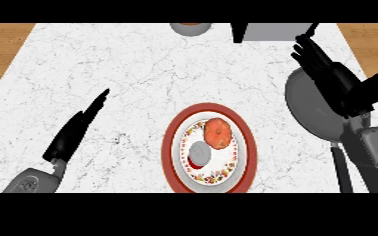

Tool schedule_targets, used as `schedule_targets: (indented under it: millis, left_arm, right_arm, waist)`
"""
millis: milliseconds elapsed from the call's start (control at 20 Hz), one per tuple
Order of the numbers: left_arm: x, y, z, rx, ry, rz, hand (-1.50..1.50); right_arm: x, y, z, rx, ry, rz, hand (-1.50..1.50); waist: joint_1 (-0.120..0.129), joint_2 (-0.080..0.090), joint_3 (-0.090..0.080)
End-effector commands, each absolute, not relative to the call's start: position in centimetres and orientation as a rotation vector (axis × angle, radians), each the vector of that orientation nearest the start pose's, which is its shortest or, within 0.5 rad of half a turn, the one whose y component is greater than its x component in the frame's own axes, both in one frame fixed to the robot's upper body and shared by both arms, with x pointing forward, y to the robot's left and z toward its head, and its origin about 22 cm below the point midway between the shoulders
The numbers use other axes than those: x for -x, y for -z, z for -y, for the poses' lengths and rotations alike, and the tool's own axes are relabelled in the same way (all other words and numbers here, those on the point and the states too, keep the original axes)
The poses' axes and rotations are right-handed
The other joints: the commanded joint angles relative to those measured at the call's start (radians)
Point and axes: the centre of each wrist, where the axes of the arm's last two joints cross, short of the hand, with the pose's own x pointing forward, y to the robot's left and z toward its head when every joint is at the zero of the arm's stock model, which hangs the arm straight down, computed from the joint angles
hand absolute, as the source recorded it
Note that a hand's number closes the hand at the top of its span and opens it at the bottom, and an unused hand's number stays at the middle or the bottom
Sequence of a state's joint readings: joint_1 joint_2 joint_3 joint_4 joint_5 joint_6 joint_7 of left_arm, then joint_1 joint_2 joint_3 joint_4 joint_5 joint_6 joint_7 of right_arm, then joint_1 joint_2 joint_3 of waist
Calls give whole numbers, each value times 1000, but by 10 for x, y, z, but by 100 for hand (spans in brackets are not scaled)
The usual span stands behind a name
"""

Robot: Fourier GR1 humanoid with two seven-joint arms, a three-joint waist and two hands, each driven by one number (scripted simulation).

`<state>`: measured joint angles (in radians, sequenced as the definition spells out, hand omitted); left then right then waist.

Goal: Pick the can from the plate and place it in the pan

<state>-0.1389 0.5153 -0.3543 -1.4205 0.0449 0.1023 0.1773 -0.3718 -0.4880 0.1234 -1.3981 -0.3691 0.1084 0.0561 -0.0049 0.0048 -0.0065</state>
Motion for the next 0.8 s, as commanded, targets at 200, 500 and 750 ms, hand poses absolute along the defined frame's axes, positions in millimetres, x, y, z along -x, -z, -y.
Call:
schedule_targets:
  millis: [200, 500, 750]
  left_arm:
    - [-286, -42, -252, -134, 238, 1518, 0]
    - [-293, -46, -257, -68, -9, 1520, 0]
    - [-286, -52, -264, -72, -22, 1516, 0]
  right_arm:
    - [-331, -123, 164, -888, -623, 1772, 150]
    - [-337, -109, 209, -751, -965, 1969, 150]
    - [-358, -97, 268, -578, -1134, 1982, -150]
  waist:
    - [130, 3, 7]
    - [30, 7, 9]
    - [38, 6, 9]
